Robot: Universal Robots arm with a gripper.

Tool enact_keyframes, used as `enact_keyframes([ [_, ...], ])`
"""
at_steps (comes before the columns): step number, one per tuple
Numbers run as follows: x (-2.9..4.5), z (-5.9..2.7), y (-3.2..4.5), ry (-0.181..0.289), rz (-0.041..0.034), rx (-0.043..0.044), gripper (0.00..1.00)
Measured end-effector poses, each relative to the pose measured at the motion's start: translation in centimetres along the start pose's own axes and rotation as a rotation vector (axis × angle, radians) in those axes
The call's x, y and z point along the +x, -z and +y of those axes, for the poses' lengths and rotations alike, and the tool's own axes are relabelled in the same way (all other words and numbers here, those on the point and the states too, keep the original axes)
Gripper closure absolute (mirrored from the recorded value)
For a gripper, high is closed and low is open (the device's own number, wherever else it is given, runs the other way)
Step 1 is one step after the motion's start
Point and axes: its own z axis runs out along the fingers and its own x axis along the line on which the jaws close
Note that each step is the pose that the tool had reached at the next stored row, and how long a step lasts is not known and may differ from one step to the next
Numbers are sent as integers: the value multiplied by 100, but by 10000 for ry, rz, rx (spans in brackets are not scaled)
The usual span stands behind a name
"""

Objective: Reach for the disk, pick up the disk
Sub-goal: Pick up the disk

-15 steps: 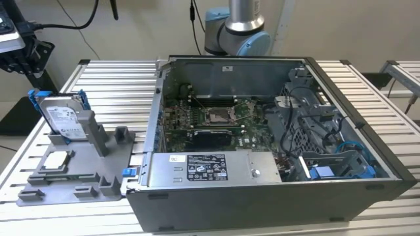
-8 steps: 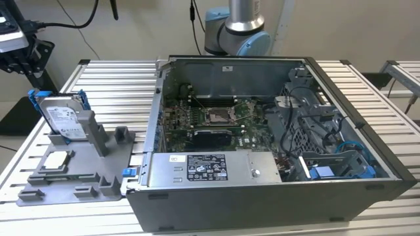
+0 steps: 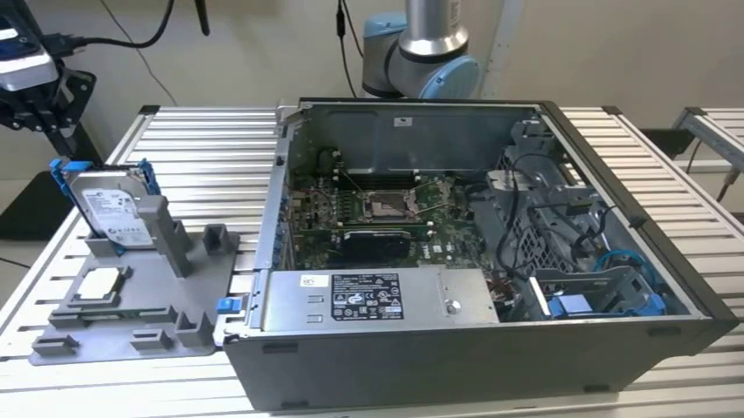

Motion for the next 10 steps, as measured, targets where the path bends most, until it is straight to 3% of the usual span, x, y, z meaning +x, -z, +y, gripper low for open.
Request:
enact_keyframes([
  [10,2,1,0,1428,54,1,100],
])
